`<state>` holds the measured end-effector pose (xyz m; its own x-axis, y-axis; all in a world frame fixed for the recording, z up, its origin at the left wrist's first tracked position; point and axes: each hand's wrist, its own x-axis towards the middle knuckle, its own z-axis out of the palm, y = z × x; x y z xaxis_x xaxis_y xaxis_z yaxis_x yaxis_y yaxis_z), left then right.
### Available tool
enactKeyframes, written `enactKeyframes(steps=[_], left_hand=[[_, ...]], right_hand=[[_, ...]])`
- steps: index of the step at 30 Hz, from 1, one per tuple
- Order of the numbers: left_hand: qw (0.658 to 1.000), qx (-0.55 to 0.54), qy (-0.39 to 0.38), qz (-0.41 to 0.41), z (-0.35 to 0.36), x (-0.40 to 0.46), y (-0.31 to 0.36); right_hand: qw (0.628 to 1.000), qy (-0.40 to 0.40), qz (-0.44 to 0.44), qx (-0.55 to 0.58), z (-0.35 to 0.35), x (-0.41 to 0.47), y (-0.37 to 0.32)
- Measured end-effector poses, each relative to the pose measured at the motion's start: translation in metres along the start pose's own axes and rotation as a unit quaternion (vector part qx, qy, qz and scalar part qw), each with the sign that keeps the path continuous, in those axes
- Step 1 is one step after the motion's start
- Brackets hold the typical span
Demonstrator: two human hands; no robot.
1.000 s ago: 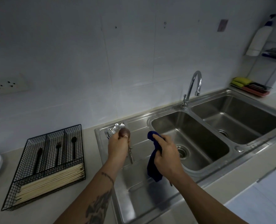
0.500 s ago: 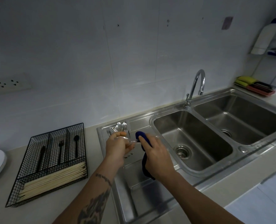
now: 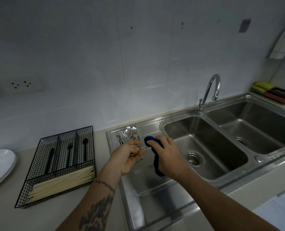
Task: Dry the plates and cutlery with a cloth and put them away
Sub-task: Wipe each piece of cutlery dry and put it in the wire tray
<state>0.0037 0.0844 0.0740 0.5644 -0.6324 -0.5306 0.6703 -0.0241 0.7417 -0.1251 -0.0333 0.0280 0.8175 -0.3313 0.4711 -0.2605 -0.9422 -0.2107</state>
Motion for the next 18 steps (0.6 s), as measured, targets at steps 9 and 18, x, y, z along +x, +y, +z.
enactKeyframes(steps=[9, 18], left_hand=[[0.982, 0.119, -0.048, 0.137, -0.001, 0.000, 0.000], [0.980, 0.007, 0.065, 0.186, 0.005, 0.007, -0.009]], right_hand=[[0.997, 0.036, 0.071, 0.008, -0.012, 0.013, 0.009], [0.989, 0.081, 0.121, -0.005, -0.003, 0.002, -0.003]])
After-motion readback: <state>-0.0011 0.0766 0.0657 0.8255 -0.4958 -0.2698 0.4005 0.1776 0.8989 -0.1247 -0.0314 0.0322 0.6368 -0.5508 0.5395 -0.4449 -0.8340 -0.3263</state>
